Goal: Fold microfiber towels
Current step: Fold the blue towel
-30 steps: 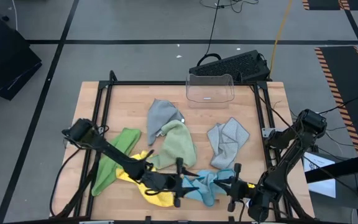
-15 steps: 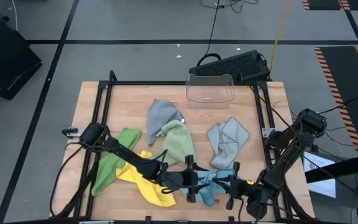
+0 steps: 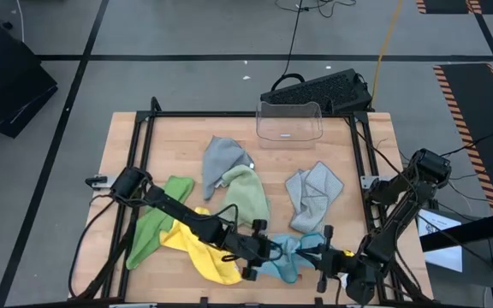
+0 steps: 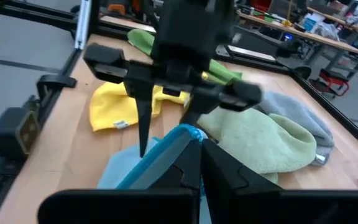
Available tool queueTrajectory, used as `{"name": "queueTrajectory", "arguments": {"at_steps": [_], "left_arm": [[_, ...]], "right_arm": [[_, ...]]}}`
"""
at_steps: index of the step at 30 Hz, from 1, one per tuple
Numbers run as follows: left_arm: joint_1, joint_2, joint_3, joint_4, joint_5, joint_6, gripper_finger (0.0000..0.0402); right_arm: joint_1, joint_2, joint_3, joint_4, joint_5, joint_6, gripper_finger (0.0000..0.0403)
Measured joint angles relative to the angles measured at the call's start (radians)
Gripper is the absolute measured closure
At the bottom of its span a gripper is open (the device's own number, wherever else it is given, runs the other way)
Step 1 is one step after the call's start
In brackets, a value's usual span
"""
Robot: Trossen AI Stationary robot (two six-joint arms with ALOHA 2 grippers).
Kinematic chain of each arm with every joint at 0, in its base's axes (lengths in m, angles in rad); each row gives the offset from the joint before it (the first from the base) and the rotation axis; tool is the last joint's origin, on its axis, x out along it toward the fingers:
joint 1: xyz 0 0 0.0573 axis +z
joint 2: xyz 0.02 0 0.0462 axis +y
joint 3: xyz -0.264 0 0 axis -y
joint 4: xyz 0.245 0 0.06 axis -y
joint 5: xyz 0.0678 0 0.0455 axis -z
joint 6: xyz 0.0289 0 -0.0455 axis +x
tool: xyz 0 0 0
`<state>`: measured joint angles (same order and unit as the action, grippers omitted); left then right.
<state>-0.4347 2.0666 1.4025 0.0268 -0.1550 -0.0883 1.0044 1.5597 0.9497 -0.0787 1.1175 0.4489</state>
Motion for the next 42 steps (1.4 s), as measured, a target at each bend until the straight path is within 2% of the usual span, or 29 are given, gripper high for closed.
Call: {"name": "queueTrajectory", "arguments": {"at_steps": [8, 15, 21, 27, 30, 35, 39, 42], "left_arm": [[-0.019, 0.000, 0.000, -0.174, 0.022, 0.001, 0.0260], [-0.019, 0.000, -0.014, -0.280, -0.069, -0.019, 0.0239], [-0.011, 0.000, -0.048, -0.266, -0.078, -0.019, 0.0225], [0.015, -0.001, -0.093, -0.240, -0.078, -0.020, 0.0229], [0.025, 0.000, -0.119, -0.201, -0.041, -0.009, 0.0250], [0.031, -0.001, -0.133, -0.182, 0.038, 0.045, 0.0314], [0.021, -0.005, -0.133, -0.185, 0.051, 0.082, 0.0378], [0.007, -0.022, -0.134, -0.197, 0.052, 0.086, 0.0393]], "right_arm": [[0.033, -0.013, 0.000, -0.001, -0.023, 0.002, 0.0402], [0.038, -0.013, 0.000, 0.000, -0.023, 0.002, 0.0402], [0.038, -0.013, 0.000, 0.000, -0.032, 0.002, 0.0402], [0.038, -0.013, 0.001, -0.001, -0.076, 0.003, 0.0402], [0.038, -0.013, 0.001, -0.001, -0.076, 0.003, 0.0402], [0.038, -0.013, 0.001, -0.001, -0.076, -0.006, 0.0402], [0.038, -0.013, 0.001, -0.001, -0.077, -0.015, 0.0402], [0.038, -0.013, 0.001, -0.001, -0.095, -0.016, 0.0402]]}}
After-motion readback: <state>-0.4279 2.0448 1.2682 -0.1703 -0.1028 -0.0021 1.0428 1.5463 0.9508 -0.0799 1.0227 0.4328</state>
